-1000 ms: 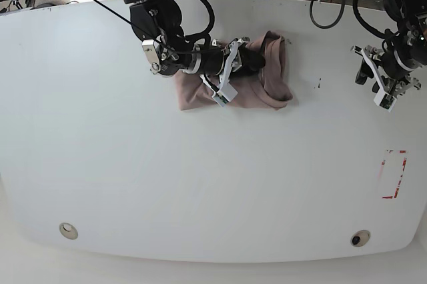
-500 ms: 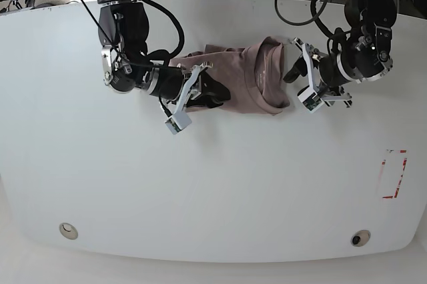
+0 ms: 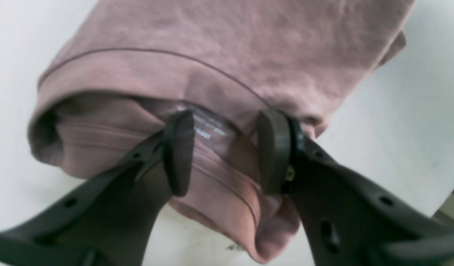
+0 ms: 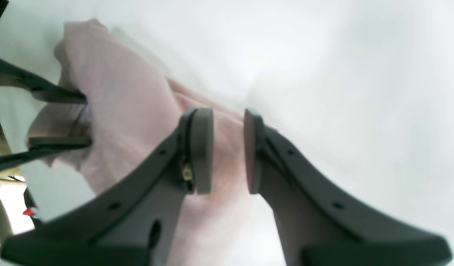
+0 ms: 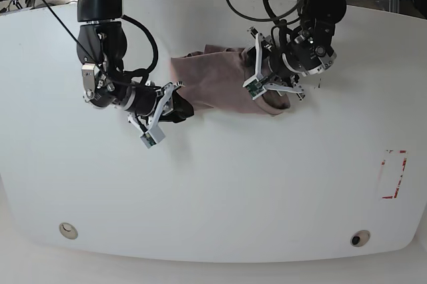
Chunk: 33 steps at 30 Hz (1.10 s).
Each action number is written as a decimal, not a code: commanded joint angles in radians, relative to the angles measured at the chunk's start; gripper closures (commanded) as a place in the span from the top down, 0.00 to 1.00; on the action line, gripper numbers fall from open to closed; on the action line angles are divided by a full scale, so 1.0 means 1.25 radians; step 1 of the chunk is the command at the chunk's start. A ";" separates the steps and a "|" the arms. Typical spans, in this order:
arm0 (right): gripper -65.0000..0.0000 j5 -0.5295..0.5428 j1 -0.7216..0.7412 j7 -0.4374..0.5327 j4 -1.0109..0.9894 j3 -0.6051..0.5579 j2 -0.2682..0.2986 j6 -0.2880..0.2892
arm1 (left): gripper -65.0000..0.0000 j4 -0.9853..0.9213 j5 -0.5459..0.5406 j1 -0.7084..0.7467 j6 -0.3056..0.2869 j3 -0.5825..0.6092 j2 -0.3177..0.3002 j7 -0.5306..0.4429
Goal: Fold the T-shirt properly
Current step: 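Regrasp the folded bundle with both grippers and fold it over again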
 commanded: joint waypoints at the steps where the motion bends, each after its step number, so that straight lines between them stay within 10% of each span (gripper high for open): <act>1: 0.21 -0.066 0.017 0.069 -0.024 -0.002 -0.003 0.010 | 0.39 -0.019 -0.001 -0.008 0.002 -0.001 0.002 -0.012; 13: 0.20 -0.194 -0.073 0.222 -0.078 0.002 0.033 0.010 | 0.39 -0.137 -0.002 -0.127 0.002 0.006 -0.075 -0.013; 33: 0.20 -0.194 -0.249 0.127 0.278 -0.002 -0.027 -0.053 | 0.39 0.028 -0.002 -0.237 0.002 0.001 -0.149 -0.017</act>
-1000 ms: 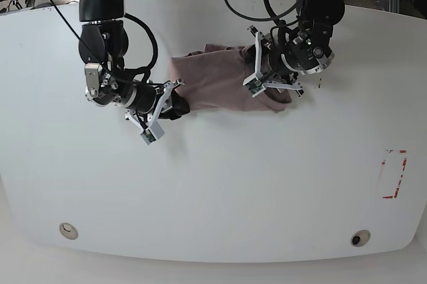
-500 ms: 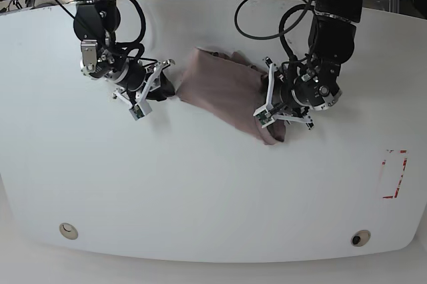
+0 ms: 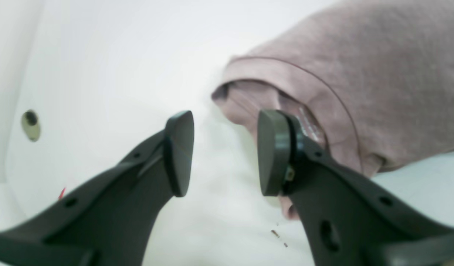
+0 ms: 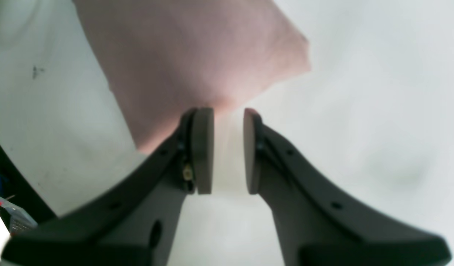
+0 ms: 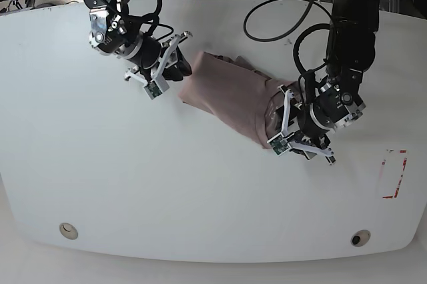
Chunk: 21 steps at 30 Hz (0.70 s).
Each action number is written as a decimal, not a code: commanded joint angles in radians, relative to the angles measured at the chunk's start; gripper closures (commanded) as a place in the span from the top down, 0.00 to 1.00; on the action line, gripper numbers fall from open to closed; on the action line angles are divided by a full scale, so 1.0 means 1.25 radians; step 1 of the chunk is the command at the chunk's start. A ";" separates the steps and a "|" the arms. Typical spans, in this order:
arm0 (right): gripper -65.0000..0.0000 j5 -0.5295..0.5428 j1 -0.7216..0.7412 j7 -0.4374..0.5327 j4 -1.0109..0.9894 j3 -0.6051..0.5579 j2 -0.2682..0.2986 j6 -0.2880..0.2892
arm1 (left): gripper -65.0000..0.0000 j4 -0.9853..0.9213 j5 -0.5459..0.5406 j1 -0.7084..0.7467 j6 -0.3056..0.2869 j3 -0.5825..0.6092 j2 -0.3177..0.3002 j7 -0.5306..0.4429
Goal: Fold the T-shirt properly
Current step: 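Regrasp the folded bundle with both grippers and fold it over again, then grasp the folded shirt with the left gripper and drag it to the table edge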
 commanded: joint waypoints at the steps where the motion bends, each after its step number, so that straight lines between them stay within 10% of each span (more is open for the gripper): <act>1: 0.20 0.016 0.059 -0.024 0.042 0.002 0.000 0.004 | 0.39 0.033 -0.005 0.012 0.002 -0.028 -0.004 -0.008; 13: 0.20 0.014 0.211 -0.013 -0.094 0.001 0.002 0.011 | 0.39 0.044 -0.001 0.238 0.002 -0.043 0.078 -0.027; 21: 0.20 0.013 0.188 0.131 -0.208 -0.091 0.018 0.003 | 0.39 0.037 0.000 0.257 0.002 -0.049 0.073 -0.044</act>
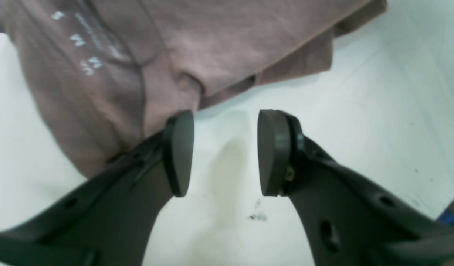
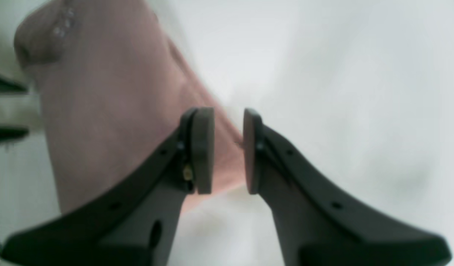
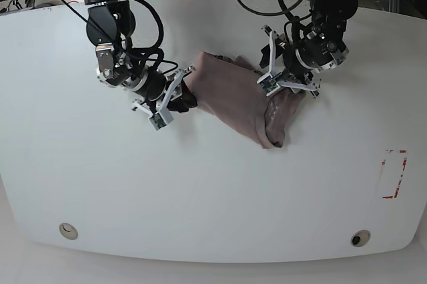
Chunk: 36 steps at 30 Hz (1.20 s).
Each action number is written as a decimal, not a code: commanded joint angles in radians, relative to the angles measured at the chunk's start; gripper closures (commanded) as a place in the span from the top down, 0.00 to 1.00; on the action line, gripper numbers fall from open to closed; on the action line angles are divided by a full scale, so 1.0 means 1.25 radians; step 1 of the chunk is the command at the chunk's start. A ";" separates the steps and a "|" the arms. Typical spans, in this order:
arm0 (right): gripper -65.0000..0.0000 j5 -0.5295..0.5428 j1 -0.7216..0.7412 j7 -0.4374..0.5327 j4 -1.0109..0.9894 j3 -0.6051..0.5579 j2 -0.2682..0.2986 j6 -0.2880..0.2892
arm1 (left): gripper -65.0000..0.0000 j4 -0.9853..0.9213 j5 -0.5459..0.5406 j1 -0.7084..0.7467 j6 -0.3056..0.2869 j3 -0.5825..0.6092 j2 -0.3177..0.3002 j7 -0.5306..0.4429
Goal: Fold the T-shirt properly
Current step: 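Grasp the folded shirt with the left gripper and drag it to the table edge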
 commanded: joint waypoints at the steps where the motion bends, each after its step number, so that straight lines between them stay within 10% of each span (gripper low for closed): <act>1: 0.20 0.014 -0.020 0.062 -0.031 -0.054 0.010 0.007 | 0.39 0.011 -0.006 -0.010 0.001 -0.020 -0.009 -0.016; 15: 0.20 -0.109 -0.117 0.072 0.050 -0.293 -0.077 -0.078 | 0.39 0.019 -0.009 -0.074 0.001 -0.224 -0.083 -0.009; 26: 0.20 -0.103 -0.091 0.069 0.063 -0.356 -0.068 -0.142 | 0.39 0.060 -0.007 -0.071 0.001 -0.230 0.028 -0.012; 36: 0.20 -0.102 -0.098 -0.004 0.134 -0.189 -0.063 -0.084 | 0.43 0.060 -0.007 -0.068 0.251 -0.208 0.132 -0.019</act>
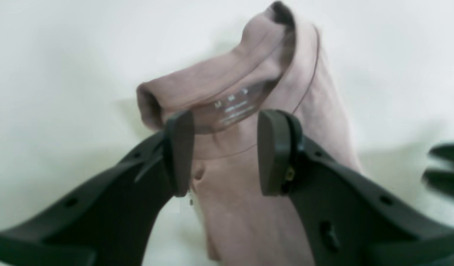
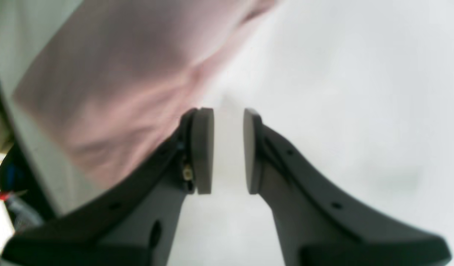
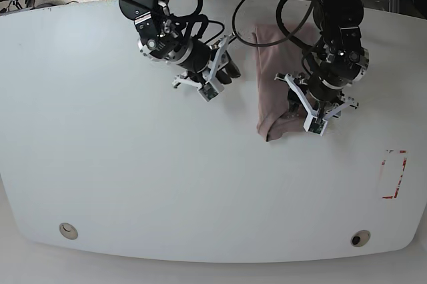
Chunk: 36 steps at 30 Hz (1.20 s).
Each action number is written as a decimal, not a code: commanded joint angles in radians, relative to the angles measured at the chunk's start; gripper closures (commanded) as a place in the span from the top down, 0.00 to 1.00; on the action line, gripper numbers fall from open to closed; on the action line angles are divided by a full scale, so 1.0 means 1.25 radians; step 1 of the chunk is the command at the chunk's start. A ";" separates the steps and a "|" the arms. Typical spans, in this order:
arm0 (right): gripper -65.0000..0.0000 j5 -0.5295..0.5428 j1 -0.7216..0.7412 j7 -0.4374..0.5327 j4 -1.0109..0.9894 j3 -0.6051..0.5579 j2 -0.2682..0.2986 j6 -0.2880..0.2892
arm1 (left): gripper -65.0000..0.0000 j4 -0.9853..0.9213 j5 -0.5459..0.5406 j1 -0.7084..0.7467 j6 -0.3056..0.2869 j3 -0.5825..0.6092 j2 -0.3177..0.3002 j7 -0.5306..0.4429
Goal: Fold the T-shirt properly
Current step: 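Grasp the folded shirt with the left gripper and drag it to the table edge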
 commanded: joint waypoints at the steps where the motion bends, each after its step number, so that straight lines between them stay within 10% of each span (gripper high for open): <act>1: 0.20 0.002 0.012 0.004 0.018 0.079 -0.002 0.057 | 0.47 0.016 -0.007 -0.007 0.035 0.017 0.009 -0.027; 10: 0.20 0.002 0.016 -0.039 0.012 0.251 -0.029 0.152 | 0.63 0.008 -0.005 0.096 0.303 0.132 0.007 -0.262; 18: 0.20 0.002 0.038 -0.046 -0.023 0.313 -0.030 0.169 | 0.62 -0.160 0.035 0.112 0.382 0.174 0.005 -0.365; 27: 0.20 0.002 0.042 -0.046 -0.022 0.356 -0.029 0.169 | 0.62 -0.373 0.053 0.074 0.365 0.124 -0.091 -0.425; 36: 0.20 0.002 0.023 -0.046 -0.018 0.359 -0.024 0.169 | 0.62 -0.434 0.052 0.014 0.100 0.118 -0.352 -0.421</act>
